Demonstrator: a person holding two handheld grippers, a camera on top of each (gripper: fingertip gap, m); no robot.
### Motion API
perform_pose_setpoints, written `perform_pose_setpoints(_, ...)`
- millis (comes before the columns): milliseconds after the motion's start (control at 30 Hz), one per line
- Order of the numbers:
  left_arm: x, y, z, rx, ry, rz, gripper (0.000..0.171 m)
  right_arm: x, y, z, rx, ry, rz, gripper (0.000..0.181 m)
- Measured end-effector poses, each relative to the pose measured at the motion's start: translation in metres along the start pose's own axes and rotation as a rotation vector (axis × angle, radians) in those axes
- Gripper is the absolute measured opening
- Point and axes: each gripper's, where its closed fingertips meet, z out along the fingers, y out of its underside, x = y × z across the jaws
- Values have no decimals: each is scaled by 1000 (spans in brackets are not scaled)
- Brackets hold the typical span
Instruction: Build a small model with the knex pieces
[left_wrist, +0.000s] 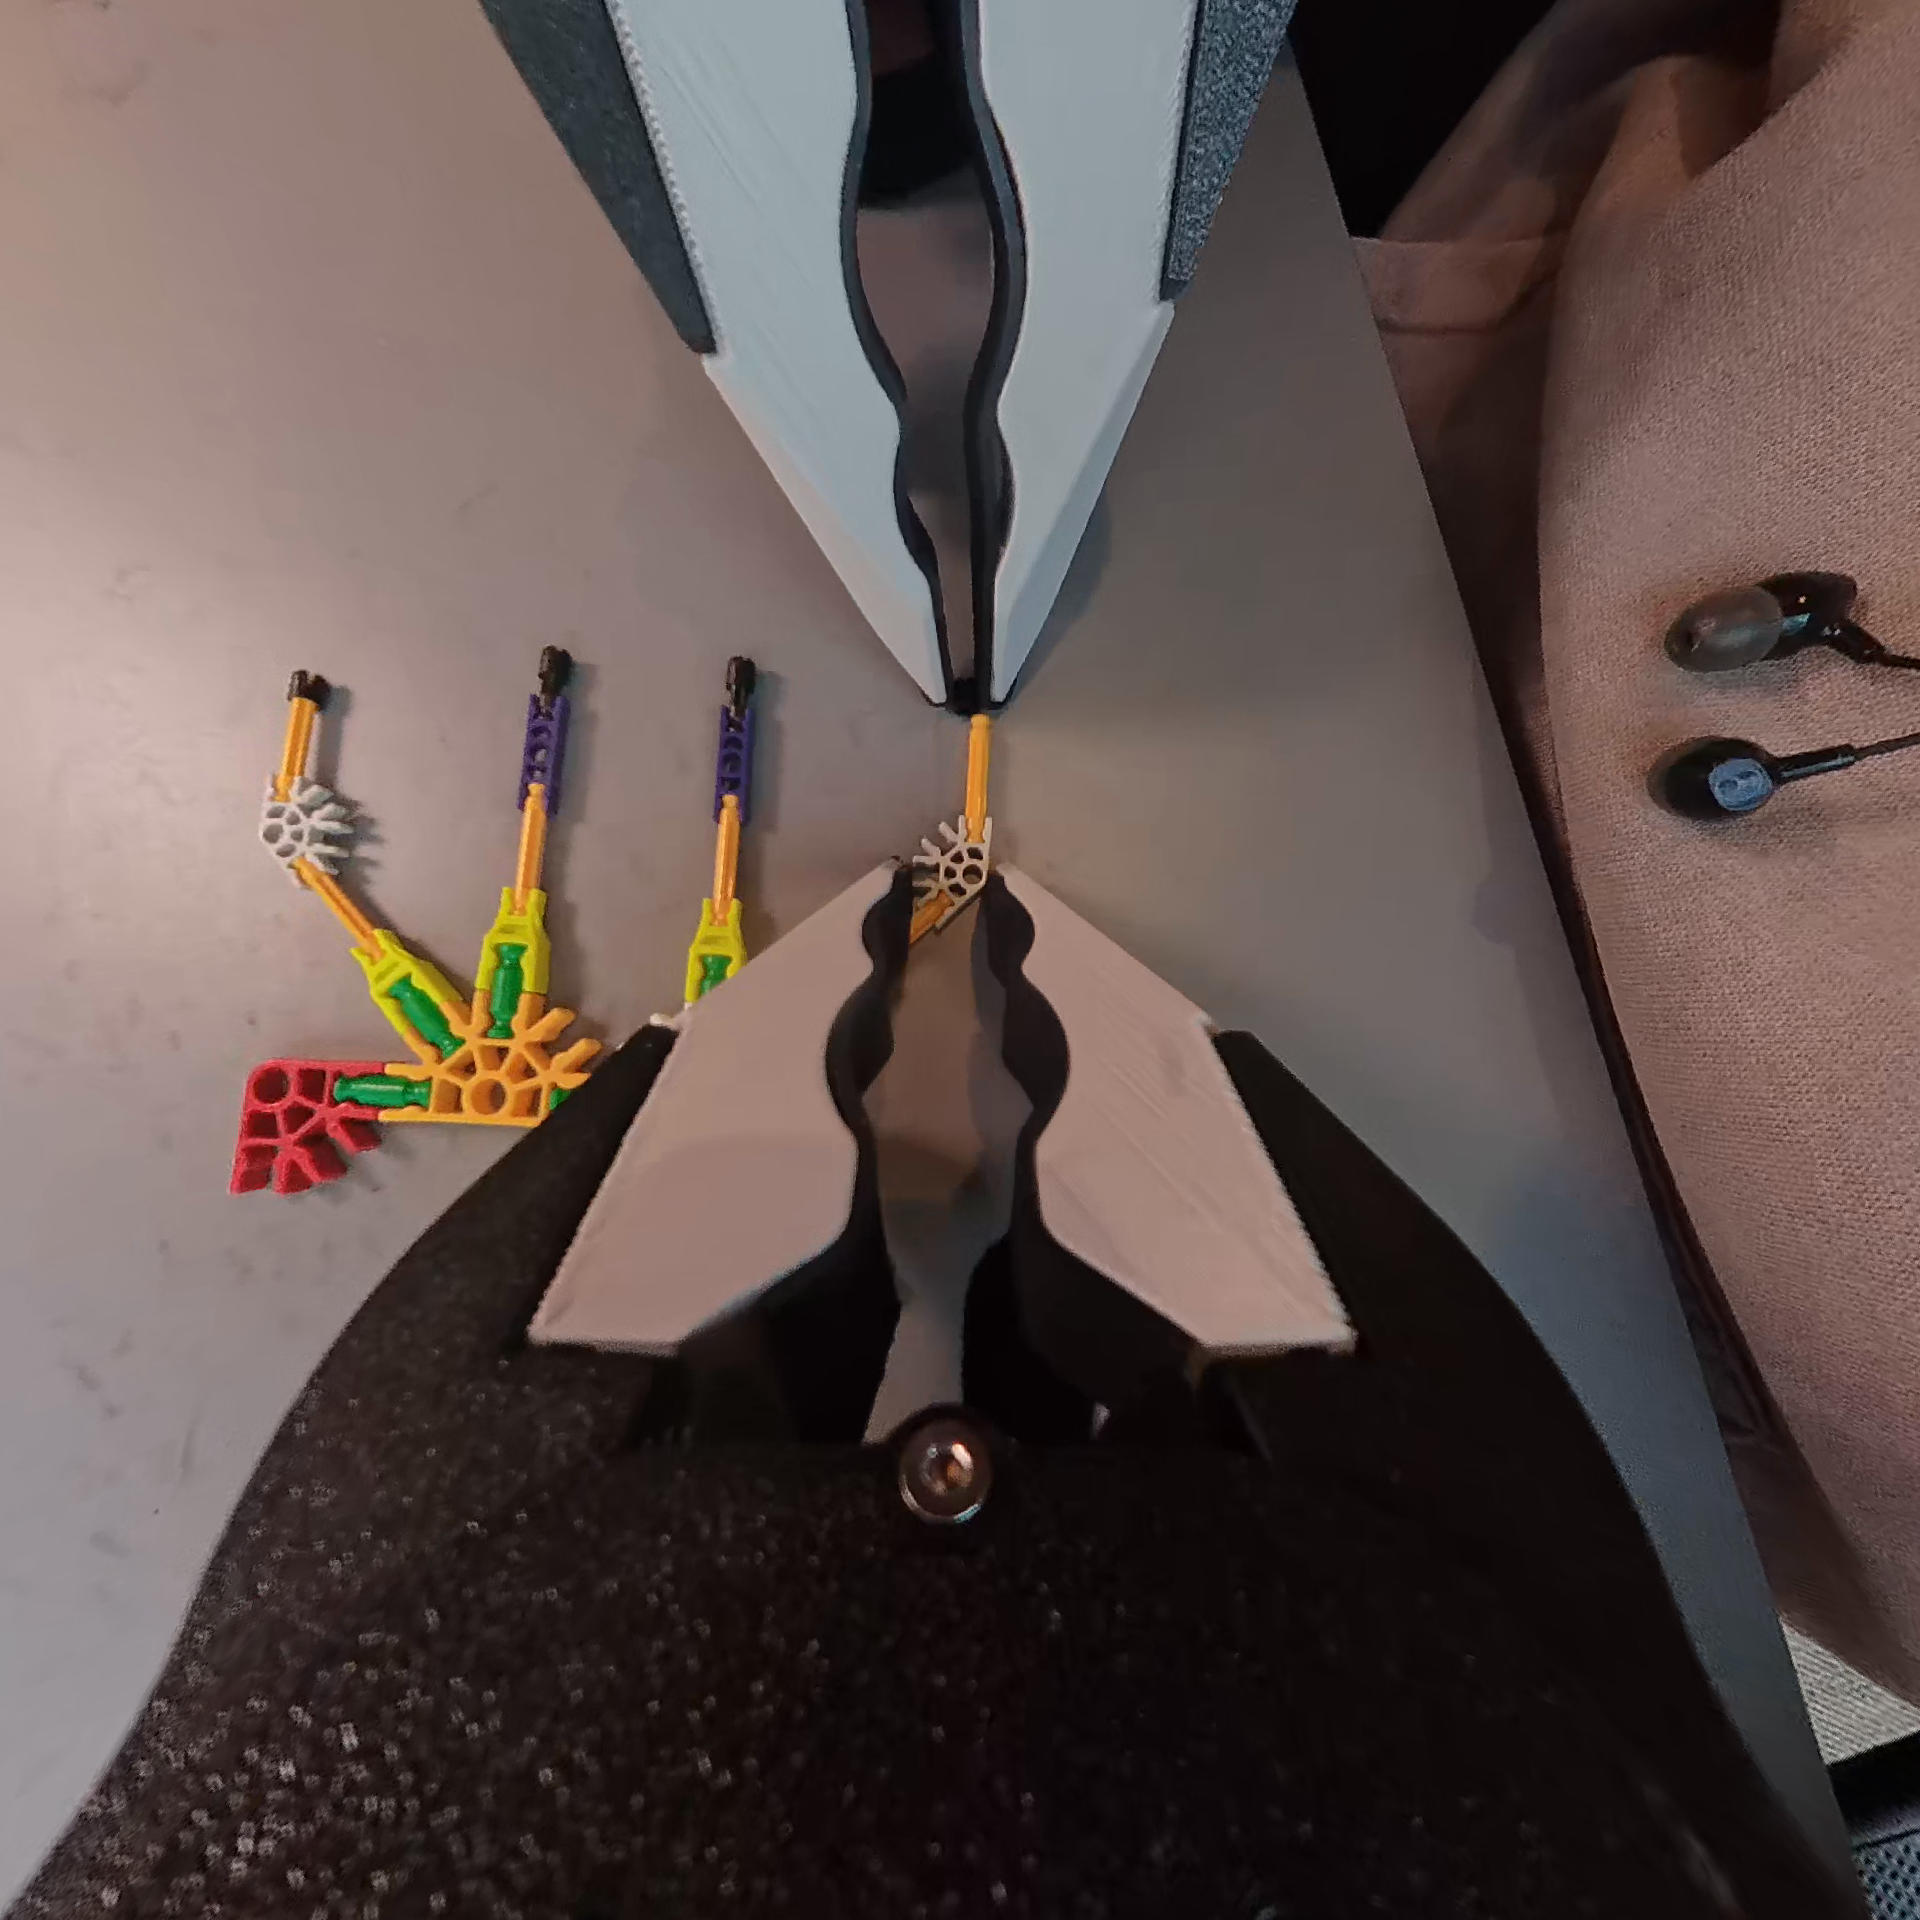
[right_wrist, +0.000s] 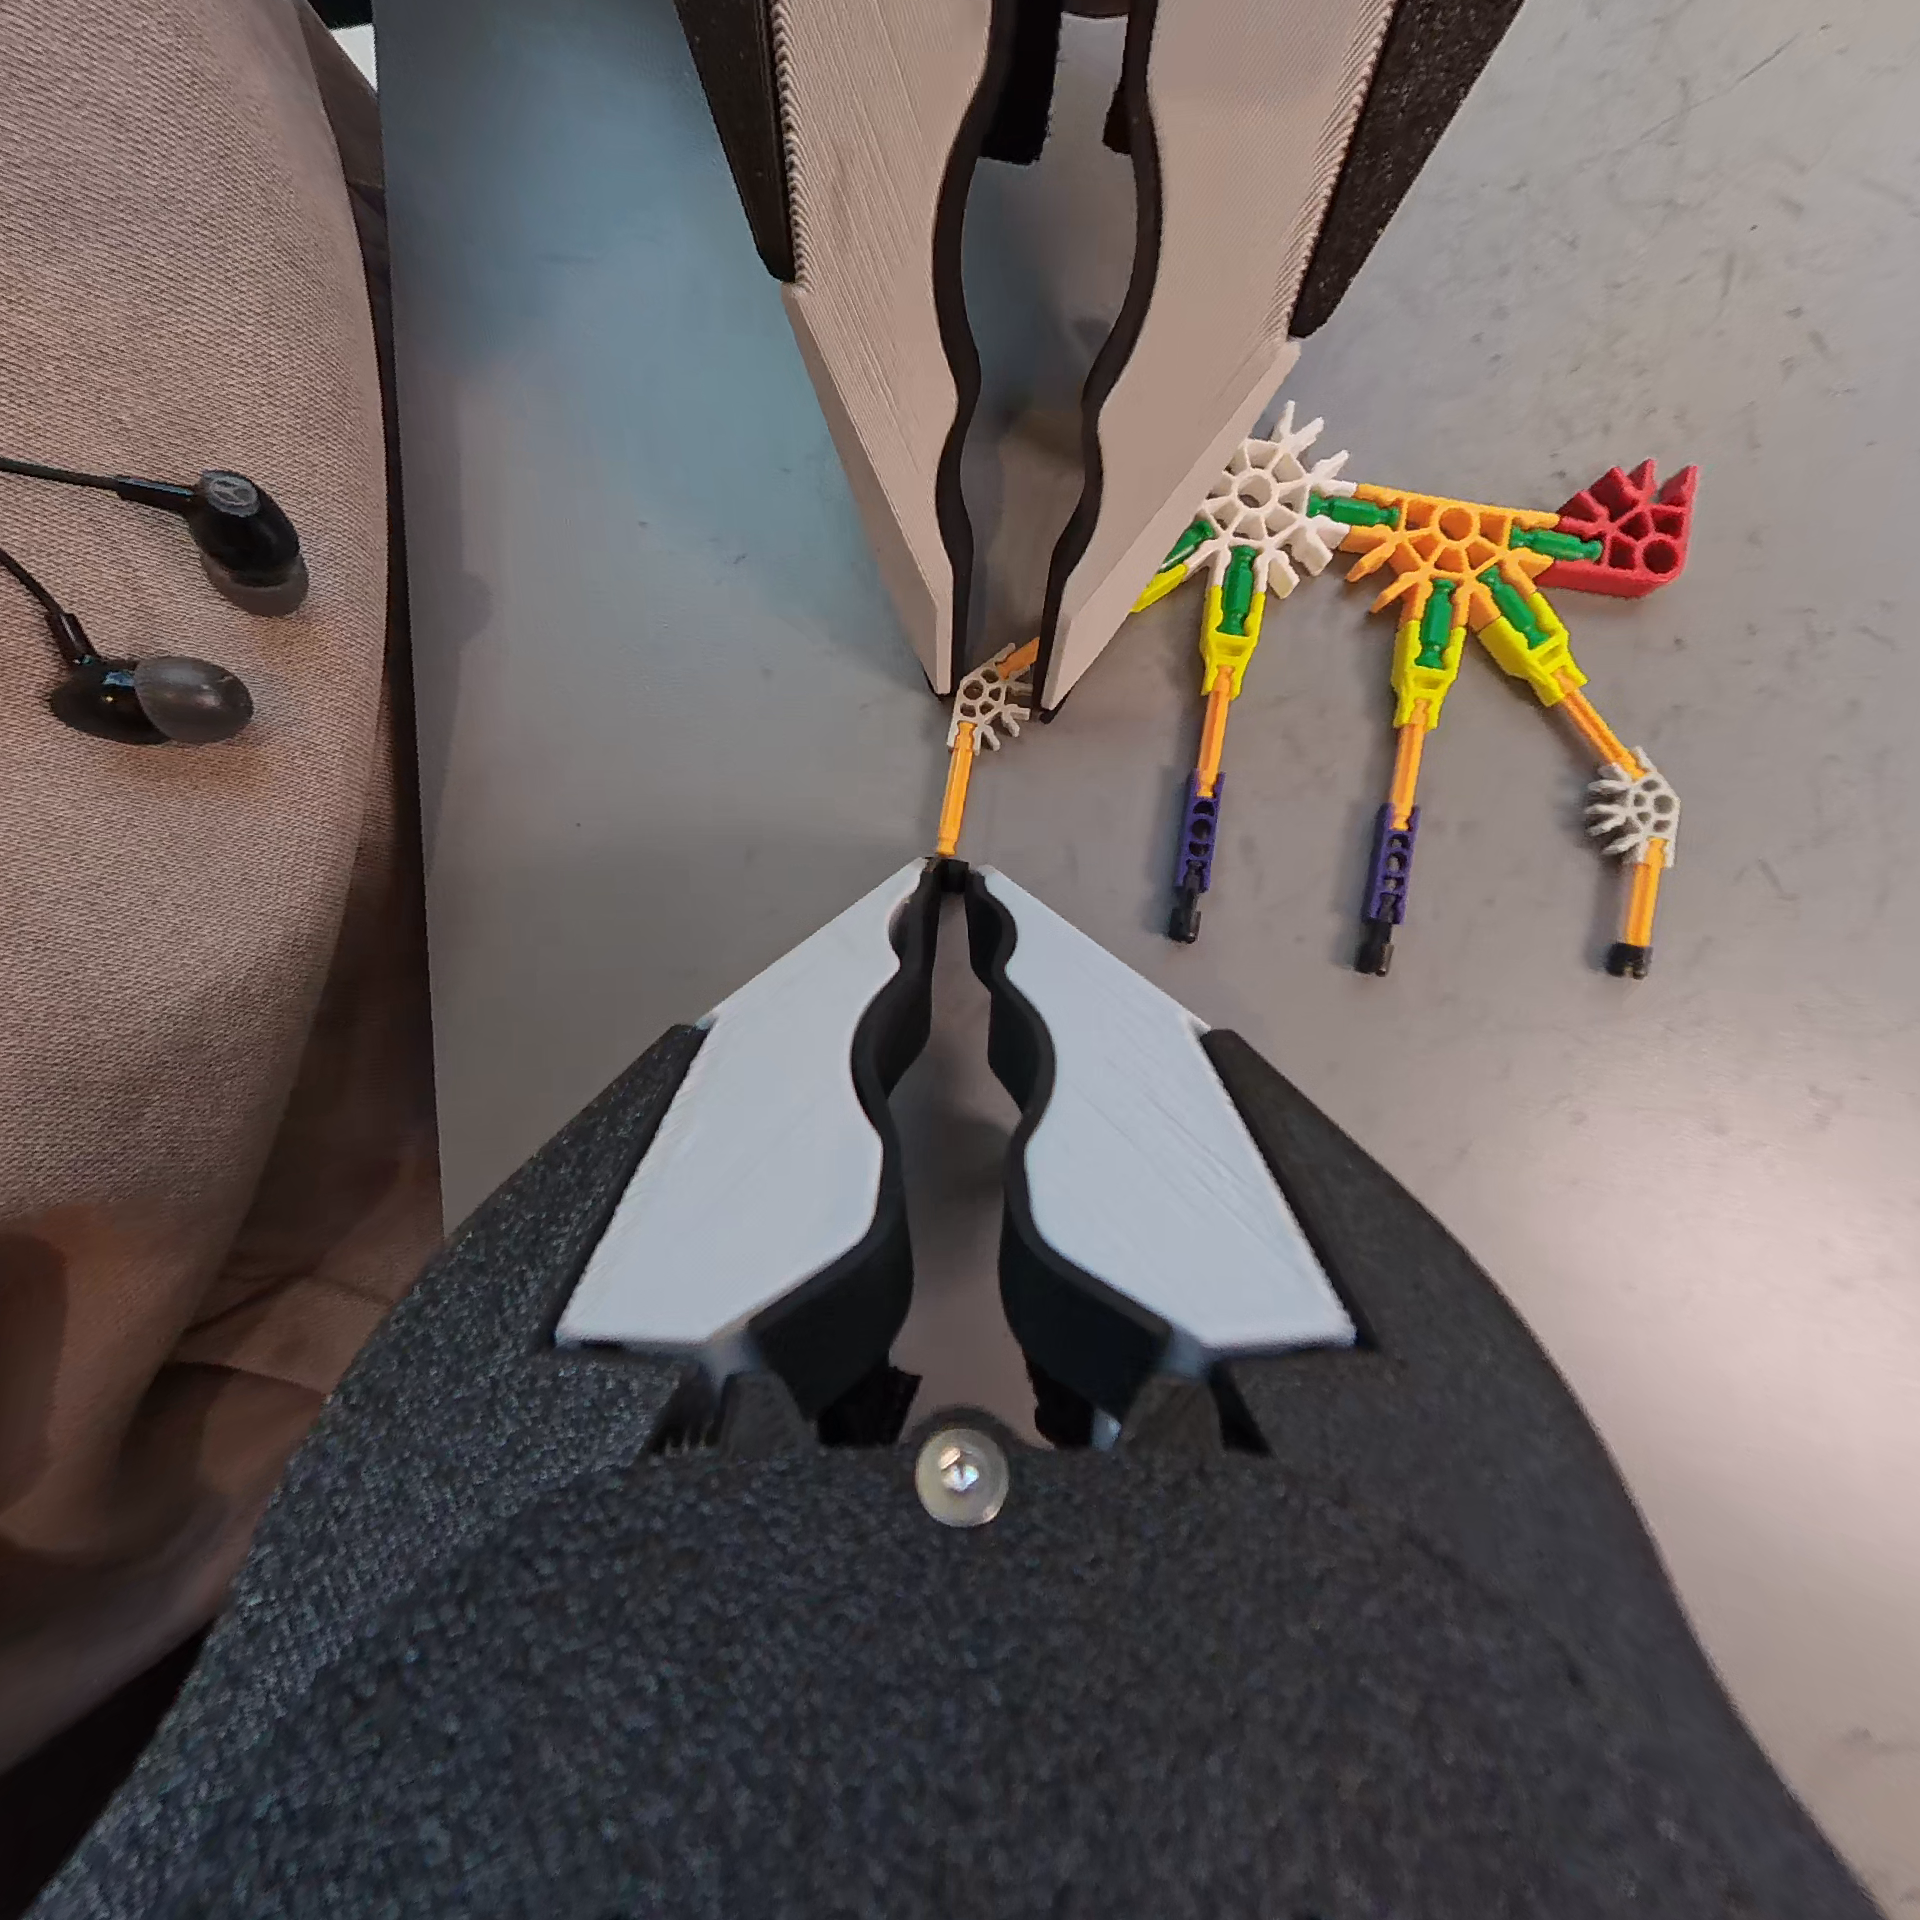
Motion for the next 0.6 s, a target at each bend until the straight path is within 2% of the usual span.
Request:
perform_pose_setpoints(233,-1,-2,2,-5,-18,-64,13,0,0,0,15,17,20,4)
perform_pose_setpoints(600,0,-4,3,83,-39,-176,13,1,0,-1,16,63,57,4)
